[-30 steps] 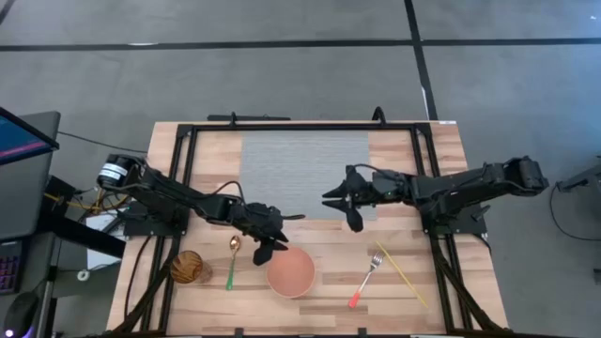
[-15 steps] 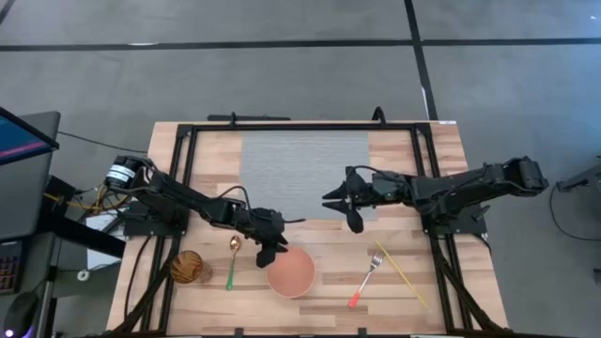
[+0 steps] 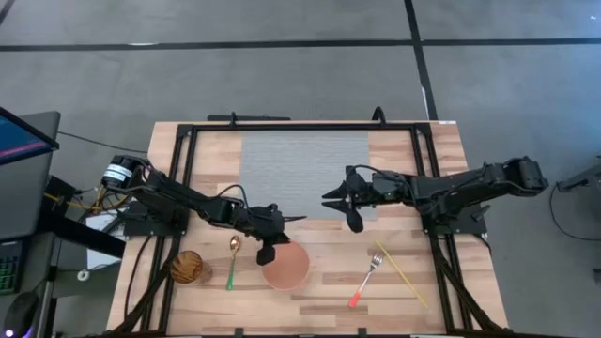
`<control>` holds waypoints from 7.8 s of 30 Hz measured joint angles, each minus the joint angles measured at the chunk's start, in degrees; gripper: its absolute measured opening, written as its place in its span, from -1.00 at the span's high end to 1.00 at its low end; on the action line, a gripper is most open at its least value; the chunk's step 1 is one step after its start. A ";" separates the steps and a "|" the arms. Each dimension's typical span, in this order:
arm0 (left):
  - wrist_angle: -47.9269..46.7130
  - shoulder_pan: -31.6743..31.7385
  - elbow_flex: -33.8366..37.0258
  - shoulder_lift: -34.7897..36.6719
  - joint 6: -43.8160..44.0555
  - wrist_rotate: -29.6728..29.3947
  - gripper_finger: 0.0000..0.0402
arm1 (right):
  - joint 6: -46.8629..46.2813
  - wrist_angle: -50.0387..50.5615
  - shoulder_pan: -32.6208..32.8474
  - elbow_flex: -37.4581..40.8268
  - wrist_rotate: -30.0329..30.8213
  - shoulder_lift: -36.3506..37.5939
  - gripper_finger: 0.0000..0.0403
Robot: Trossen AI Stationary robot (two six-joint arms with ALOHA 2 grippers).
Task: Pick & Place Utensil
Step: Put the brown bowl on the gray tablemat, then put the orange fork into the brown bowl
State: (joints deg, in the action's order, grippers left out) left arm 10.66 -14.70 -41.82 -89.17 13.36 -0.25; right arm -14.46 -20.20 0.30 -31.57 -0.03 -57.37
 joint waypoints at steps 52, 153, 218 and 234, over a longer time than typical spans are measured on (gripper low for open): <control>4.12 39.50 -4.31 -8.35 -2.33 0.41 0.86 | 24.44 9.90 -0.04 0.02 25.45 6.67 0.52; -33.10 -2.58 -4.26 22.21 16.92 -2.76 0.46 | 4.44 51.52 38.07 -24.60 0.98 -33.89 0.23; -32.46 -2.58 -4.26 22.23 16.92 -3.61 0.46 | 31.51 35.63 -5.38 -48.70 28.68 -40.76 1.00; -32.49 -2.40 -4.26 22.23 15.50 -7.11 0.46 | 34.45 32.96 -1.03 -48.70 30.45 -38.35 1.00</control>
State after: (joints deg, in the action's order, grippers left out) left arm -21.82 -17.10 -46.09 -66.94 28.86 -7.36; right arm 19.99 12.75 -0.73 -80.27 30.42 -95.72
